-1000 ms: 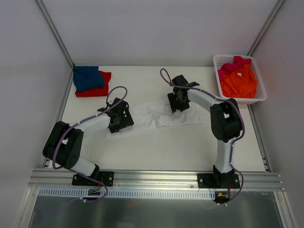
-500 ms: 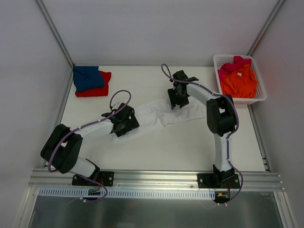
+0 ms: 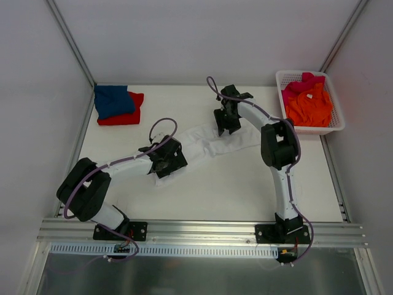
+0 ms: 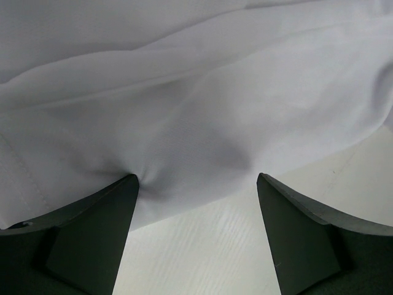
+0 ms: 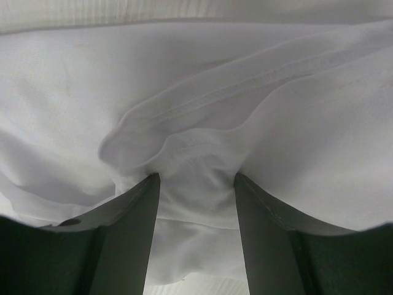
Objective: Fold and stack the t-shirts
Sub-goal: Fold the tshirt
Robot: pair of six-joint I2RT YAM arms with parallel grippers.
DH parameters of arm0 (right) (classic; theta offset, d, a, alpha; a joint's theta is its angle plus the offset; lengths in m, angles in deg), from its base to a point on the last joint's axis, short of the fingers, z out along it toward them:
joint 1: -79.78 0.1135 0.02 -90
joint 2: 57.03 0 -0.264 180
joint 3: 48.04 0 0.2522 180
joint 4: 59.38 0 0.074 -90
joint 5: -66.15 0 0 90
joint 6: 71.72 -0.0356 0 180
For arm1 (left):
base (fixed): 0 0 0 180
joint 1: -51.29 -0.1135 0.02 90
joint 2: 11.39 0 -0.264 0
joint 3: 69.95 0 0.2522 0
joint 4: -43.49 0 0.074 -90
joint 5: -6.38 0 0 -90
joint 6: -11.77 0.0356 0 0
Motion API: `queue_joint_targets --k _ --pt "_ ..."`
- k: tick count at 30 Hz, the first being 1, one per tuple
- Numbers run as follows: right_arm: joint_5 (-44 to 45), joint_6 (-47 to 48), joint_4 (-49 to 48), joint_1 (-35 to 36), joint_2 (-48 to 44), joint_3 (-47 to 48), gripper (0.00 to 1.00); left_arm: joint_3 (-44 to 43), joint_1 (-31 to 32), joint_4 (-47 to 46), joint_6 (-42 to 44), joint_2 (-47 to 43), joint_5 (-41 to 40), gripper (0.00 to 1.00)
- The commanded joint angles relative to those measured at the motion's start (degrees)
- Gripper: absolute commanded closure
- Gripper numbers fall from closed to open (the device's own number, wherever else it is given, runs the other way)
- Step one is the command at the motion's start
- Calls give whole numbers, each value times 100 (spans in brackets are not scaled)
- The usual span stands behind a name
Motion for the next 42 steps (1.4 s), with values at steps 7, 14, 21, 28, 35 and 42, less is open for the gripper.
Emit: queue_joint_targets --k 7,14,21,28,35,42 --pt "-223 206 733 -243 1008 1607 44 229 837 609 -766 1100 574 19" --pt "-354 180 584 -296 1219 1950 43 -280 1522 547 -1090 1698 714 20" --pt "-766 66 162 -288 1281 2020 43 -878 2366 538 -1381 2419 899 20" --pt "-1294 -40 -128 -287 1544 2494 41 -1318 2947 538 -1557 2850 1101 20" --pt "-2024 -277 -497 -261 1817 2864 39 -1564 3193 529 -1636 3087 1180 20" --pt "-2025 -207 -532 -182 1800 2820 39 -1450 3238 538 -1663 2903 1005 20"
